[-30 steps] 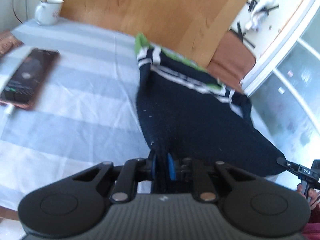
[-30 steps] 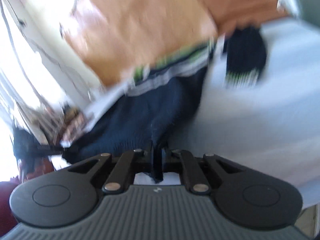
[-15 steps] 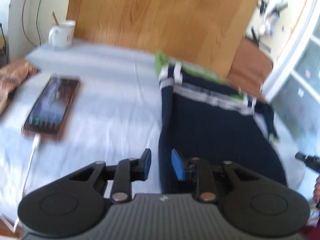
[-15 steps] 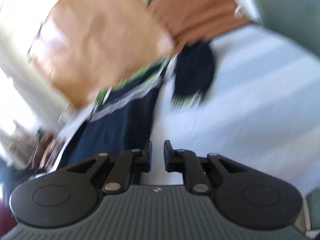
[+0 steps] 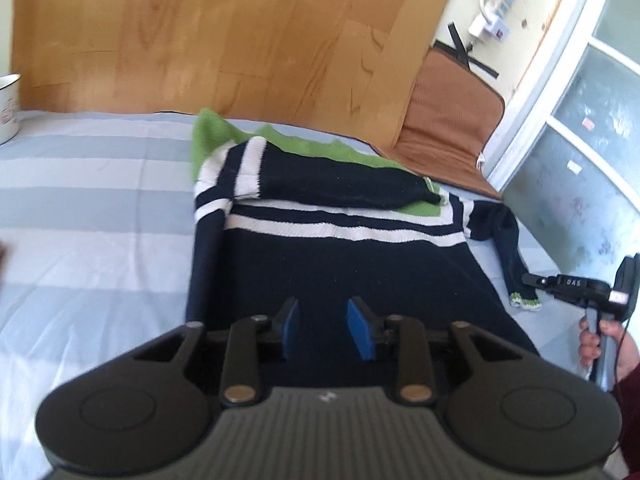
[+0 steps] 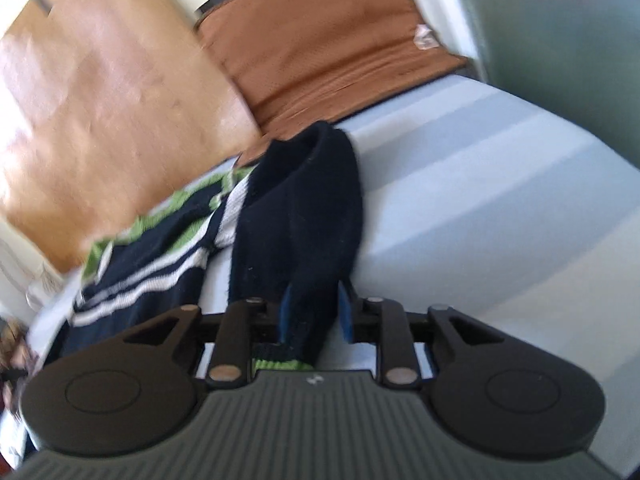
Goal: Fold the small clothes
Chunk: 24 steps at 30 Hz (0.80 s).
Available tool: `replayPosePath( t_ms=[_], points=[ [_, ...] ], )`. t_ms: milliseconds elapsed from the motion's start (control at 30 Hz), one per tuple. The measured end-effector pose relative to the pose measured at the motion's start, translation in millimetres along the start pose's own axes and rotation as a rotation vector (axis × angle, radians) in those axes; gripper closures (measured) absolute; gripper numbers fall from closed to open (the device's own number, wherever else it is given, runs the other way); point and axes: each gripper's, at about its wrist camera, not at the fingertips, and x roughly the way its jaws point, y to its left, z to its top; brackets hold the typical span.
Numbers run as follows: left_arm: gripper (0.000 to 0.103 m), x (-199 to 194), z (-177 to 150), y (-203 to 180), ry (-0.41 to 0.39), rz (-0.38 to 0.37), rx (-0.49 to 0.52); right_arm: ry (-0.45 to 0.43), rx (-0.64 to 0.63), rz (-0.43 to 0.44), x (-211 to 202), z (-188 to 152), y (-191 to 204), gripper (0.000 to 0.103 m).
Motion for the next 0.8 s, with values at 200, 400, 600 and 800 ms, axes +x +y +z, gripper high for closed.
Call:
replayPosePath(
  t_ms=[200, 400, 600, 800],
  points=[
    [0.073, 35, 15, 13, 0.035, -0.006, -0.025, -0.197, -0.237, -0.39, -21, 65, 4, 0.098],
    [0.069, 56, 19, 29, 0.059, -0.013, -0.065, -0.197, -0.315, -0.525, -34, 120, 8, 0.098],
    [0.061, 60, 30, 42, 0.014, -0.032, -0.085, 0.0, -0.109, -0.022, -39, 119, 67, 0.097],
    [0.052, 64, 35, 58, -0.084, -0.047, -0.109, 0.107, -0.157, 0.273, 5, 122, 184, 0.097]
  ],
)
